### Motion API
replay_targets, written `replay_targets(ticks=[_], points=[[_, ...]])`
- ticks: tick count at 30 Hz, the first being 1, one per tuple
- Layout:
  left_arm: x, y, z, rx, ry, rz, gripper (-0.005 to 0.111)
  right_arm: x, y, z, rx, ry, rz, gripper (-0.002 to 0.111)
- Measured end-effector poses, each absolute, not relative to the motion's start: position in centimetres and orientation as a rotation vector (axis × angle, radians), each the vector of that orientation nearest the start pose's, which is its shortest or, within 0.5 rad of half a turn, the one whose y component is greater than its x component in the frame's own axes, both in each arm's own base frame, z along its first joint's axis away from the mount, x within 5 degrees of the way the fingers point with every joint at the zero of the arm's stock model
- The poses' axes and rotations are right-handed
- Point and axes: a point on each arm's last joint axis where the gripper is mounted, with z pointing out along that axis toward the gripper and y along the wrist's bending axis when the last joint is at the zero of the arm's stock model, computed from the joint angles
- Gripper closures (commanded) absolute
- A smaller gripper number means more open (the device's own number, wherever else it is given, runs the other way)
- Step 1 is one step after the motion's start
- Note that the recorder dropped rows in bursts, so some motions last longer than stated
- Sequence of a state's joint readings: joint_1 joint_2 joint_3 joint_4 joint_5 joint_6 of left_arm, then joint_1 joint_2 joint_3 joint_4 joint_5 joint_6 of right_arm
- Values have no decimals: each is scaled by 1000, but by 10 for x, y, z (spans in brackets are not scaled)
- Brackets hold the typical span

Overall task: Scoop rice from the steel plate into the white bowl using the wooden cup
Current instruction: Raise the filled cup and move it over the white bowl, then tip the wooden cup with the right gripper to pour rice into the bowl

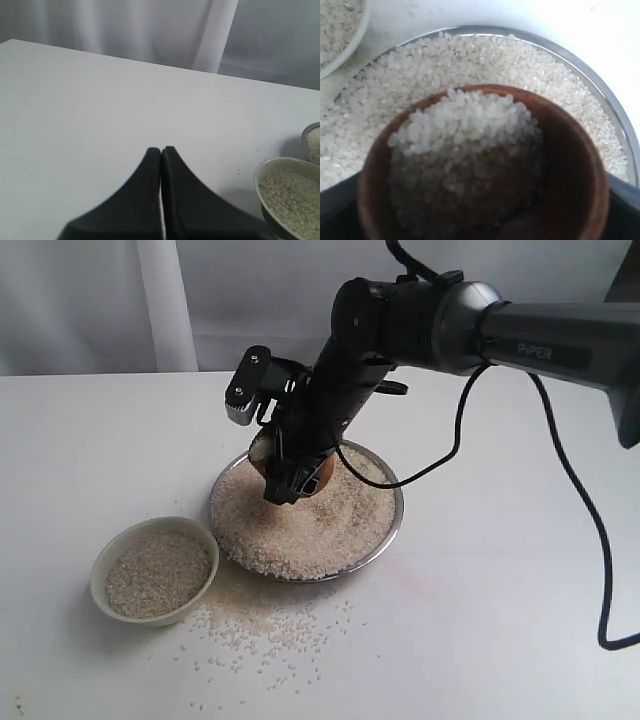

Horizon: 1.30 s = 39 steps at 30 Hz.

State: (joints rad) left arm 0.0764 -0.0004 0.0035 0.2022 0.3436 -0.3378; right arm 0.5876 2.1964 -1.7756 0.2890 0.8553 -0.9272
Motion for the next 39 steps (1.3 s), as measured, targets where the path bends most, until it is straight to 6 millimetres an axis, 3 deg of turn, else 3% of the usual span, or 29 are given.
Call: replay_targets(ticks=[7, 13, 17, 21, 24, 28, 32, 39], points=[[53, 10, 182, -251, 1806, 12, 107, 378, 287, 186, -1761, 2083, 251, 108], [53, 10, 182, -251, 1806, 12, 107, 334, 332, 212, -1948, 1888, 192, 108], [53, 10, 182, -251, 1806, 12, 107, 302, 370, 238, -2086, 1654, 38, 108], [53, 10, 182, -251, 1806, 12, 107, 285, 385, 242, -2178, 1501, -175, 108], [53, 10, 182, -251, 1806, 12, 107, 282, 391, 236, -2204, 1446, -311, 108], [53, 10, 182, -251, 1806, 12, 107, 284, 403, 205, -2273, 1344, -557, 108], [53, 10, 182, -251, 1806, 12, 107, 280, 415, 191, -2292, 1201, -746, 108], [53, 10, 182, -251, 1806, 12, 107, 277, 423, 175, -2328, 1081, -876, 108]])
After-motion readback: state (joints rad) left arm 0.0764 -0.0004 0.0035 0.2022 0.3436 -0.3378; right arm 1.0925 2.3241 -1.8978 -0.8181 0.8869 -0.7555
